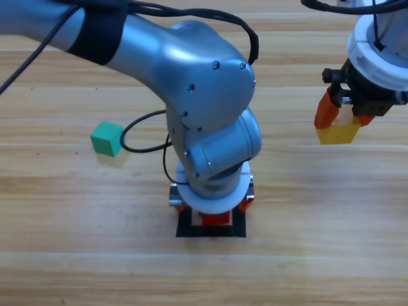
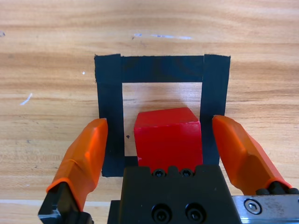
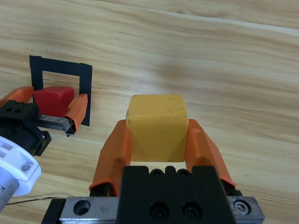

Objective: Stack the blocks in the rectangular block: red at the bottom, yellow in the middle, green on top

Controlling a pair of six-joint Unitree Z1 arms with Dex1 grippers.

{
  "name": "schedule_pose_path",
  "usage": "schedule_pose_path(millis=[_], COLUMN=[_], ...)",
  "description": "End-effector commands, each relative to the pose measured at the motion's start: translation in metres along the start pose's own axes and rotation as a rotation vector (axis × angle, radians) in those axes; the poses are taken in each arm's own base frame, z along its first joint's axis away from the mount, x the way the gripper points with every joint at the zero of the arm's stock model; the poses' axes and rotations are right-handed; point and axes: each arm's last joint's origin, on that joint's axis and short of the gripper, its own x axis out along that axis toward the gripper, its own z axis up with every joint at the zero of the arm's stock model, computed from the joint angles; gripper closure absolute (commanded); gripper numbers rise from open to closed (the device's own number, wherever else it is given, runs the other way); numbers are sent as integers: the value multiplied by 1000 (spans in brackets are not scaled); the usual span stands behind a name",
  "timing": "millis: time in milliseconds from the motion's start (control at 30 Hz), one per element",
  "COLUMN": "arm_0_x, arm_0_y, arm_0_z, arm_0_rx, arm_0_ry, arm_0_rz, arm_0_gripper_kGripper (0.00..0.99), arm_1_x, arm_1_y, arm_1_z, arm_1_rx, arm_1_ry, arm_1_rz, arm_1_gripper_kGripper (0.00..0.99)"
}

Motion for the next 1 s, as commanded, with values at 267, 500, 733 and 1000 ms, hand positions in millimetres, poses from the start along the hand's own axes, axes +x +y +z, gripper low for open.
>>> schedule_pose_path(millis=[267, 500, 733, 1000], arm_0_x=[-178, -220, -225, -214], arm_0_y=[64, 149, 200, 222], arm_0_z=[36, 72, 68, 78], arm_0_rx=[158, 290, 350, 380], arm_0_ry=[-212, -248, -282, -197], arm_0_rz=[-293, -328, -277, -254], arm_0_gripper_kGripper=[16, 11, 0, 0], arm_1_x=[-10, 4, 23, 56], arm_1_y=[3, 35, 94, 123], arm_1_z=[-12, -27, -24, -30], arm_1_rx=[-20, -102, -88, -60], arm_1_ry=[-20, 32, 65, 160], arm_1_rz=[11, 3, 11, -18], arm_1_gripper_kGripper=[919, 919, 916, 918])
